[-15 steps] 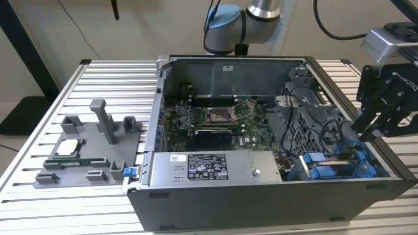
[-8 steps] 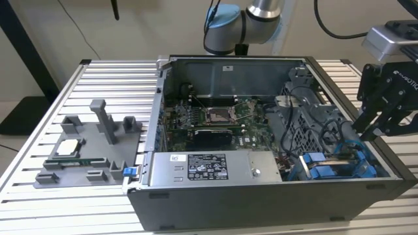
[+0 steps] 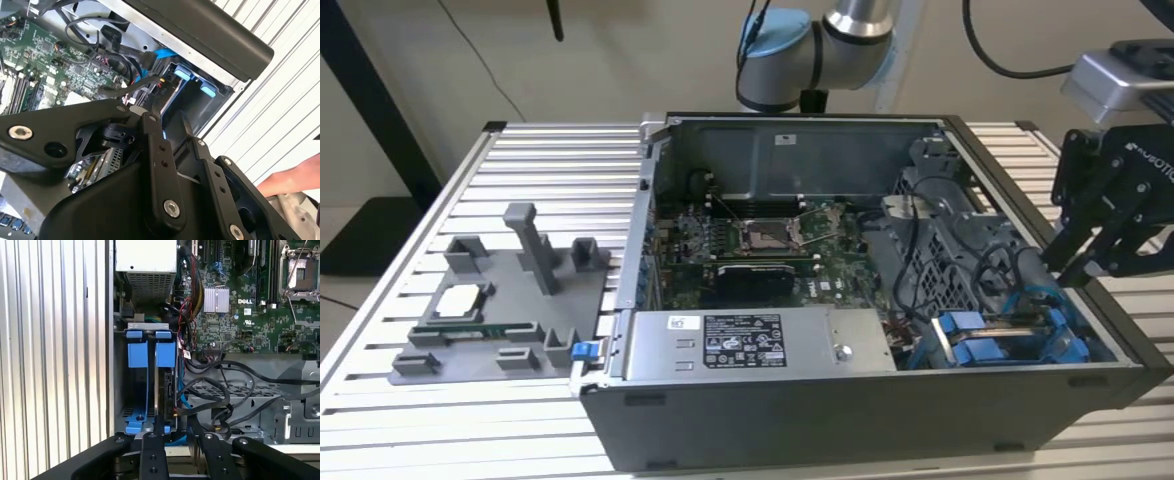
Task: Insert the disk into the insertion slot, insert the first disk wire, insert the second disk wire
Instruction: 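Insert the second disk wire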
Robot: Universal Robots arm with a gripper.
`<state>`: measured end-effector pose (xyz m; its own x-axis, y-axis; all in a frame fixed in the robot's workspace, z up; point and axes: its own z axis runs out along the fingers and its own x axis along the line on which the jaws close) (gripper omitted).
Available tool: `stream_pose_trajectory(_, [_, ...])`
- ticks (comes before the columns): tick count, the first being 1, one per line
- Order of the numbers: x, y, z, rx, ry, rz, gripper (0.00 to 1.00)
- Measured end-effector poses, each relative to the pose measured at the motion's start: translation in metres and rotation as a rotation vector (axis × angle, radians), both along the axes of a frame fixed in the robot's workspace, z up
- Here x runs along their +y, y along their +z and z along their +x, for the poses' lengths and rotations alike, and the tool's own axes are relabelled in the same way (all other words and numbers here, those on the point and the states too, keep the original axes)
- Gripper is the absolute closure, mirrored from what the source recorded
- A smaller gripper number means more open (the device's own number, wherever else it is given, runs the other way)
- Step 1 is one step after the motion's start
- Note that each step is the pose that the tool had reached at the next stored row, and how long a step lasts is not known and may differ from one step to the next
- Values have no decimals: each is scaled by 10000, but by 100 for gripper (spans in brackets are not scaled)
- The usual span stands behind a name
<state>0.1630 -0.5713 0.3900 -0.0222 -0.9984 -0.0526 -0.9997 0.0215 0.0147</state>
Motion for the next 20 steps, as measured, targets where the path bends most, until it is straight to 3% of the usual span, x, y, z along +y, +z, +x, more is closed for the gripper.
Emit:
stream_pose_trajectory(14, [0,0,69,0,10,1,0])
stream_pose_trajectory(20, [80,0,79,0,11,0,0])
